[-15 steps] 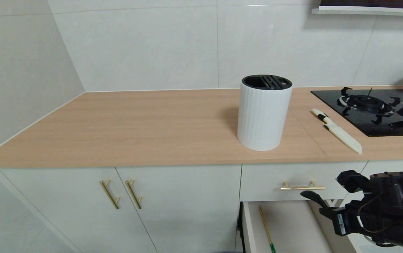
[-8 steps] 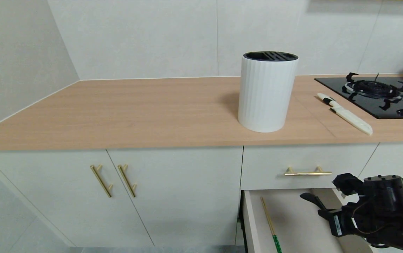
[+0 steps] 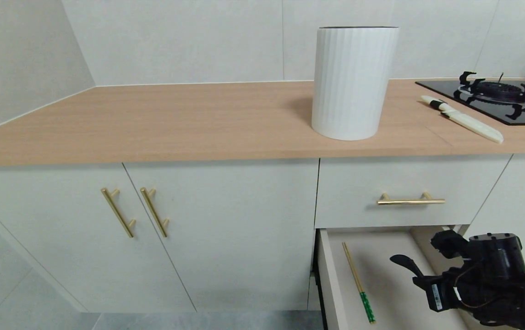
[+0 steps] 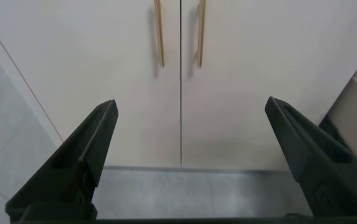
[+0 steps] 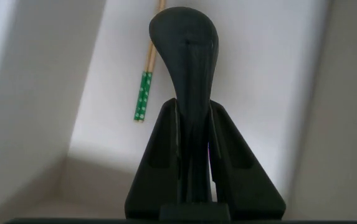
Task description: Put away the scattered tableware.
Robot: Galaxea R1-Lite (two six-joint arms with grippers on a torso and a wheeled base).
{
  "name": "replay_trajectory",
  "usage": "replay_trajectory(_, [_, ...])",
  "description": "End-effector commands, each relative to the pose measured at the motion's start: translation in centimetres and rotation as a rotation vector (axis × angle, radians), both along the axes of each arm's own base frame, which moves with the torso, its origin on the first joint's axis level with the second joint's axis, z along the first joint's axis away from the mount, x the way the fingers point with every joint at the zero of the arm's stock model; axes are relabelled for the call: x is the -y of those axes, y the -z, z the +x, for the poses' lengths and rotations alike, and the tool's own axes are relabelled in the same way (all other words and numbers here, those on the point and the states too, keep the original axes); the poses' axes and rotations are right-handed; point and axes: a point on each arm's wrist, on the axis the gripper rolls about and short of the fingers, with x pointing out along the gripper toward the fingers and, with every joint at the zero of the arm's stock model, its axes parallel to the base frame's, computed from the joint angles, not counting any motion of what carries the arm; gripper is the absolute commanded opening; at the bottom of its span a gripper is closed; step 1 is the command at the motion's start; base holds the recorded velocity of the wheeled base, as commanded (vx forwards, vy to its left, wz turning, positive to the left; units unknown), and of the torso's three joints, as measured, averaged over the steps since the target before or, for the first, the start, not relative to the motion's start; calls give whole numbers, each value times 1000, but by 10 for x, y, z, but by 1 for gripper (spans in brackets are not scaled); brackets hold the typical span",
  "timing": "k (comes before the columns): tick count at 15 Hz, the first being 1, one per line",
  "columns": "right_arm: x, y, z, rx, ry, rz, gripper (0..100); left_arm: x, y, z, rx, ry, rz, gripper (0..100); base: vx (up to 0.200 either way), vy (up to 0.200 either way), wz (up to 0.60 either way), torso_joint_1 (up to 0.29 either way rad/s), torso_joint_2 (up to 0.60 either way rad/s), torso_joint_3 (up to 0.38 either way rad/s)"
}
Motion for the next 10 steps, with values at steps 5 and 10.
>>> replay_trajectory(5, [0, 6, 1, -1, 10, -10, 0, 0, 0, 0, 0, -1, 0, 100, 0, 0, 0, -74, 342, 263])
replay_trajectory(10, [-1, 5, 6, 40, 15, 0, 0, 0, 0, 0, 0, -1, 0, 100, 0, 0, 0, -7, 17, 7])
